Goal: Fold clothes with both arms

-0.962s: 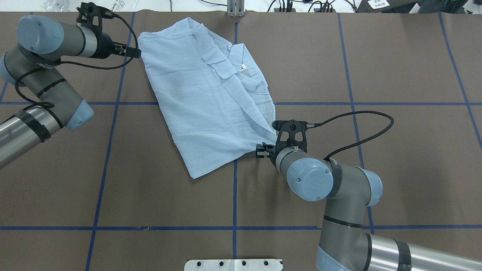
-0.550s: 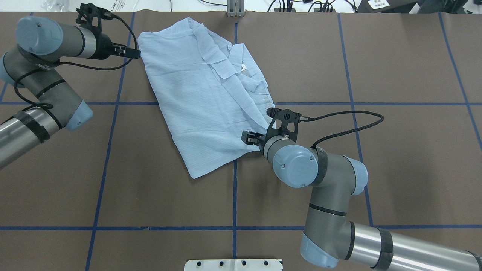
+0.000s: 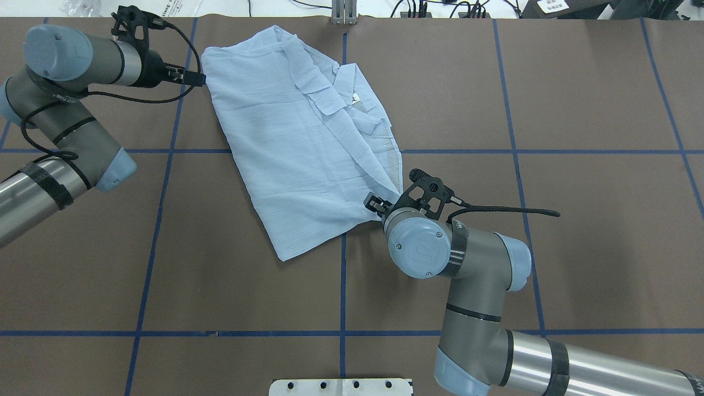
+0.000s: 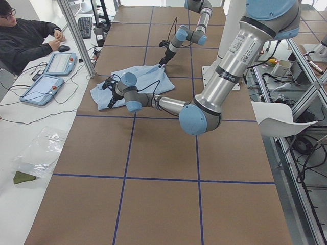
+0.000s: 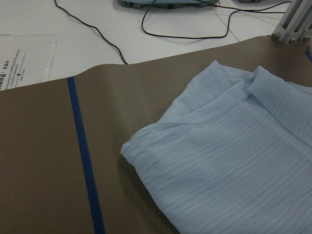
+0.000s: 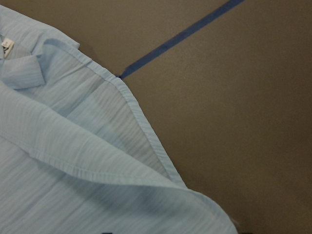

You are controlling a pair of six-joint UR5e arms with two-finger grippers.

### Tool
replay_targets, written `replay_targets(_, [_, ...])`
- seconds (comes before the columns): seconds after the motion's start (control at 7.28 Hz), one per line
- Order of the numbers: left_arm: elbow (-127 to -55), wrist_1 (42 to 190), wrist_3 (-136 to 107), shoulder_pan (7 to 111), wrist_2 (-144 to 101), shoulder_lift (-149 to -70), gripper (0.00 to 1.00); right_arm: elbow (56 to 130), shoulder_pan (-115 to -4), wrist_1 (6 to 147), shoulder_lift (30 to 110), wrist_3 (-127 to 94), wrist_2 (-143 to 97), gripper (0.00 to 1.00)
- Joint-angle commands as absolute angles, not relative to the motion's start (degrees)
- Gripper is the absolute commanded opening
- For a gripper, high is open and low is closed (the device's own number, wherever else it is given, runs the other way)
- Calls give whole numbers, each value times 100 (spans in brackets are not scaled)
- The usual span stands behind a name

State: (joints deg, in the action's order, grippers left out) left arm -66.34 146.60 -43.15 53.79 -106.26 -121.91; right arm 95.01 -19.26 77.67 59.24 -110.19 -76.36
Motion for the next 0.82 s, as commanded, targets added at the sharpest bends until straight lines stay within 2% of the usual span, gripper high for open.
replay_targets(0.0, [-6636,14660,-4315,5379,-10626,-12190,100,9335,-1881,7831,5750,-11144,-7620,85])
replay_targets(0.27, [-6636,14660,-4315,5379,-10626,-12182,100,8983,-1890,7831,5424,-11179,-7611,74])
replay_targets(0.41, [-6627,14660,-4307,5379,-10626,-12182,100,8956,-1890,7831,5353,-11180,-7611,59])
replay_targets(0.55, [-6627,14660,-4315,5379,-10626,-12182,100,8930,-1890,7822,5300,-11188,-7603,39])
replay_targets(0.69, [-6636,14660,-4315,5370,-10626,-12182,100,8930,-1890,7814,5300,-11284,-7585,2])
